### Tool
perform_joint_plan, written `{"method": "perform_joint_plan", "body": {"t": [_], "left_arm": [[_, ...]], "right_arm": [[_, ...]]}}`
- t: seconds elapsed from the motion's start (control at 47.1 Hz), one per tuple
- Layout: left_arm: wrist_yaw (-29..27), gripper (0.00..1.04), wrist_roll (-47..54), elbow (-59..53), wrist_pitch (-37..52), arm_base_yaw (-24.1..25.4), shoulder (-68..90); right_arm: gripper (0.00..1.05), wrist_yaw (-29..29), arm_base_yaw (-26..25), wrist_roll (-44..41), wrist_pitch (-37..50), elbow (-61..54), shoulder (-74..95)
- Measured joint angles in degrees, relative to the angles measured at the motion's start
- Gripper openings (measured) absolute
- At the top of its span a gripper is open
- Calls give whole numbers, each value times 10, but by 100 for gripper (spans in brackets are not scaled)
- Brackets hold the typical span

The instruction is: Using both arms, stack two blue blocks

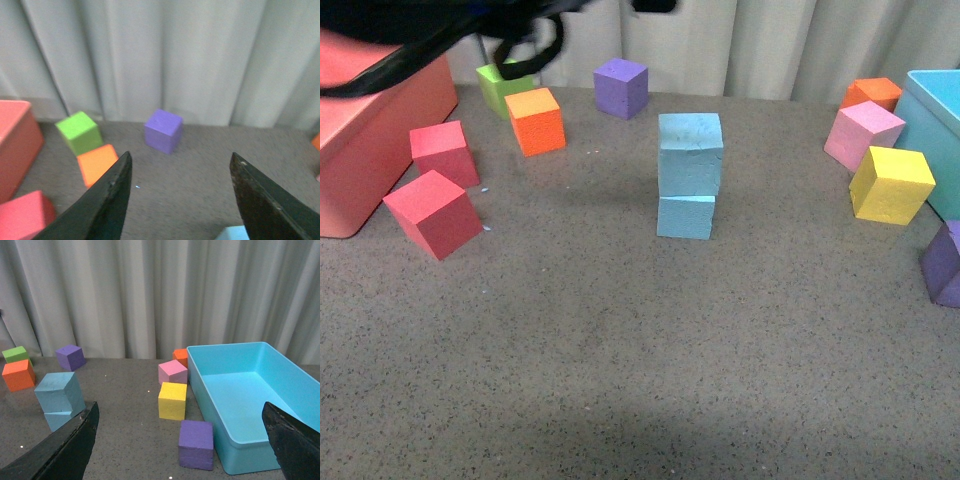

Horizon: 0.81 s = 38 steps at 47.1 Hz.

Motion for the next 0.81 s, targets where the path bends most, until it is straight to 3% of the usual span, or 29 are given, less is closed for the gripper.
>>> {"method": "perform_joint_plan", "body": {"t": [0.127, 0.297, 0.574, 0.807], "left_arm": [[33, 37, 23, -175, 166, 52, -100], [89, 3, 27, -332, 200, 104, -202], [153, 4, 35, -475, 230, 170, -319], [189, 4, 35, -535, 183, 202, -421]], "right_arm": [[95, 0, 0, 0, 0, 0, 0], [95, -2, 0, 0, 0, 0, 0], [95, -2, 0, 0, 0, 0, 0], [95, -2, 0, 0, 0, 0, 0]]}}
